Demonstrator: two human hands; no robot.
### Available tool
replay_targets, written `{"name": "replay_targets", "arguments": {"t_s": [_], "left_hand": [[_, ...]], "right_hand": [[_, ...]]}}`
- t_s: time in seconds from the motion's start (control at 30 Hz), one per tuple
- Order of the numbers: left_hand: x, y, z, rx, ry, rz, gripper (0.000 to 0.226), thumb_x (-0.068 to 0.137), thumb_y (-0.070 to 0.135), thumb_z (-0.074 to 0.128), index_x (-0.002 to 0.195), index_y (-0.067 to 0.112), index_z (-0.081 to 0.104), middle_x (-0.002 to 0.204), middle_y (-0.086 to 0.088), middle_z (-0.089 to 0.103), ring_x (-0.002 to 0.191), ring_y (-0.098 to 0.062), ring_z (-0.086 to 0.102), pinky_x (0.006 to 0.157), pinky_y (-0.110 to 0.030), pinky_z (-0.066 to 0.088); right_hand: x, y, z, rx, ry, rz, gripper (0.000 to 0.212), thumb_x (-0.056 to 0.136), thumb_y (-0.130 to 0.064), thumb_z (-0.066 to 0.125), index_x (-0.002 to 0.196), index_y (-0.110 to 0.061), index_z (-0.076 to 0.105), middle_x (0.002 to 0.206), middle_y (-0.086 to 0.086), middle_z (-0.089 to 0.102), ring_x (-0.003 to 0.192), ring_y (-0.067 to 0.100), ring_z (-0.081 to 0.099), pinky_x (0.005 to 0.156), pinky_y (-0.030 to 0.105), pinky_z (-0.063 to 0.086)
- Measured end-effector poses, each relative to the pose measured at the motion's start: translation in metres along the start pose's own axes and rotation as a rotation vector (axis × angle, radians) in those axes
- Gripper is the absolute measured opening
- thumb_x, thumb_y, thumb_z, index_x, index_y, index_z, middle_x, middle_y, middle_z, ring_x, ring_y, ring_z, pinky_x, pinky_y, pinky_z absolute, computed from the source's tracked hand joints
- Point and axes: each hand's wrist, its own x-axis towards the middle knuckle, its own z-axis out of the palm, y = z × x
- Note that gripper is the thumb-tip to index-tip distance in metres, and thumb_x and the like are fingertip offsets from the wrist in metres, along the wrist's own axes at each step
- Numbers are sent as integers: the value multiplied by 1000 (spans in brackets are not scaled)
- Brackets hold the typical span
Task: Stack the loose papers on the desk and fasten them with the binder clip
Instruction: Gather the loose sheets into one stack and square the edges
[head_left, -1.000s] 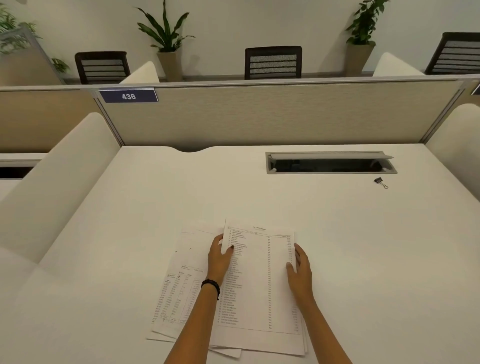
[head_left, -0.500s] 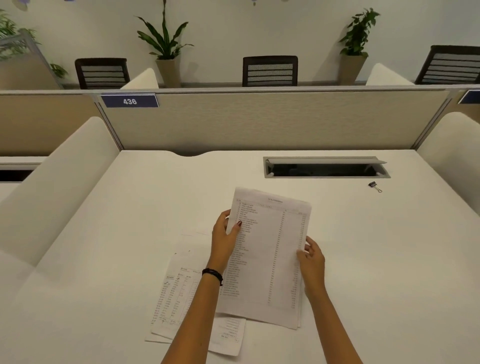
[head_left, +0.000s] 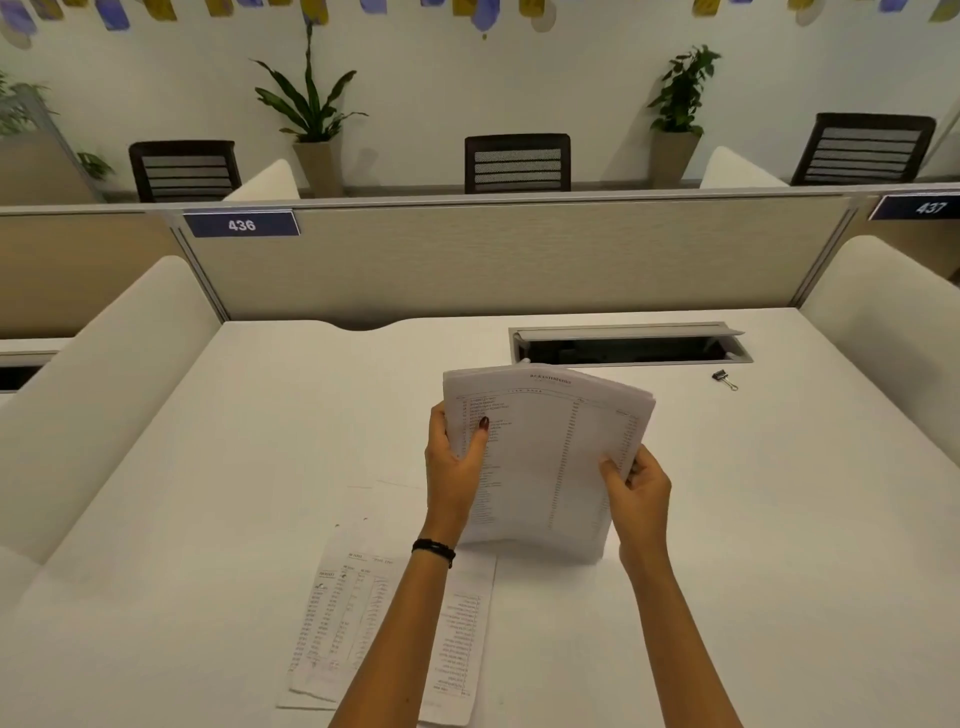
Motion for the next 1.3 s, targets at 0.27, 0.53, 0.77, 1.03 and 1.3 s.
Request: {"name": "replay_targets", "arguments": {"t_s": [0.27, 0.53, 0.77, 1.03, 1.3], "left_hand": [[-3, 18, 10, -32, 37, 93, 32, 90, 17, 55, 117, 25, 40, 107, 11, 53, 95, -13, 58, 69, -11, 55], [1, 29, 17, -118, 164, 18, 21, 90, 38, 49, 100, 20, 48, 85, 4, 60, 72, -16, 62, 52, -11, 49], [25, 48, 23, -34, 227, -99, 26, 88, 47, 49, 81, 23, 46, 73, -2, 60, 67, -18, 61, 57, -27, 49], [14, 40, 16, 13, 76, -11, 41, 84, 53, 40, 106, 19, 47, 83, 6, 61, 69, -12, 63, 52, -15, 49], [-10, -7, 10, -47, 4, -127, 35, 89, 30, 55, 121, 18, 50, 114, -2, 62, 96, -18, 63, 66, -21, 56]], "right_hand": [[-1, -16, -4, 30, 54, -57, 18, 88, -14, 58, 106, -17, 59, 102, 2, 64, 90, 17, 62, 75, 28, 53], [-5, -2, -13, -17, 4, -19, 24, 86, -11, 61, 109, -13, 62, 103, 5, 66, 94, 21, 62, 80, 31, 53], [-5, -3, -14, -10, -10, -9, 26, 85, -8, 62, 110, -13, 61, 103, 4, 65, 92, 15, 62, 80, 29, 52], [-1, -1, -18, -40, -56, 6, 27, 85, -7, 62, 111, -13, 59, 104, 3, 63, 93, 19, 60, 78, 28, 51], [1, 4, -15, -93, -17, 23, 18, 88, -11, 57, 105, -5, 62, 105, 8, 64, 90, 28, 59, 78, 35, 52]]}}
